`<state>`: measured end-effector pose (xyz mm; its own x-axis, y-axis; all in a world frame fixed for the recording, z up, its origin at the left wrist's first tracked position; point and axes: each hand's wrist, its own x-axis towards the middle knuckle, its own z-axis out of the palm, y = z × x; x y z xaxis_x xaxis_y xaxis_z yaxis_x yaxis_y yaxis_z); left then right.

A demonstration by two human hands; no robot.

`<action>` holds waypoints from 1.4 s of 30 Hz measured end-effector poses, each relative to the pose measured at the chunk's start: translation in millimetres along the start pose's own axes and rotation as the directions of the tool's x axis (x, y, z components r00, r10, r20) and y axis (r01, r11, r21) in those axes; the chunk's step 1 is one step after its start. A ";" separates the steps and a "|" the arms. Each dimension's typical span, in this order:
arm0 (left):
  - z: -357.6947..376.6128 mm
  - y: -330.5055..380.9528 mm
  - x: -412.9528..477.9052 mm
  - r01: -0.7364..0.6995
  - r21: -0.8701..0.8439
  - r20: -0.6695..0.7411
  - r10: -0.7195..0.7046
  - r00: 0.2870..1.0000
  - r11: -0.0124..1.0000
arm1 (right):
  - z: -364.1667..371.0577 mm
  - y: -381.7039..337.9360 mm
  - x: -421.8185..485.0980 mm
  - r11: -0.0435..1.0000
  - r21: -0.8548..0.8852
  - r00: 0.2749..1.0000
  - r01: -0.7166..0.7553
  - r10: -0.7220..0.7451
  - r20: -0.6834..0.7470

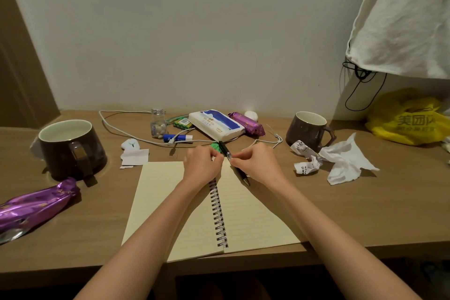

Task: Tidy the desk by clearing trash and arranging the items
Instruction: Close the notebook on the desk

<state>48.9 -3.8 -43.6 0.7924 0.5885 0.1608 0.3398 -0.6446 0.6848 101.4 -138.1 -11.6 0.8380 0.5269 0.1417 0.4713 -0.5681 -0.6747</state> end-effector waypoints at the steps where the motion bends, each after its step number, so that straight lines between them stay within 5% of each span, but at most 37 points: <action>1: 0.4 -0.5 0.7 -0.002 0.007 -0.003 0.002 1.000 1.000 | 1.1 -0.3 0.6 1.000 0.016 1.000 -0.016 0.016 0.009; 14: -2.4 -1.3 3.2 0.036 0.175 -0.020 -0.033 0.999 0.984 | -0.4 -8.7 -9.8 0.995 0.002 0.989 -0.101 0.100 0.112; 32: -13.5 -9.4 6.9 0.019 -0.304 0.005 -0.018 1.000 0.952 | 12.8 -31.1 -28.9 0.976 0.178 0.979 -0.124 0.091 0.183; 39: -33.5 -4.0 -12.2 -0.002 -0.374 0.067 0.029 0.997 0.927 | 5.7 -23.1 -37.7 0.984 0.161 0.987 -0.073 0.047 0.156; 42: -59.8 -7.0 -37.3 -0.150 -0.251 0.063 0.171 0.983 0.956 | -0.4 -11.2 -44.1 0.997 0.025 0.993 0.080 -0.082 0.086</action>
<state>-13.3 7.9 -11.8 0.8689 0.4380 0.2305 0.0788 -0.5822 0.8092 59.2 -155.2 -10.0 0.7701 0.6238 0.1336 0.5294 -0.5082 -0.6793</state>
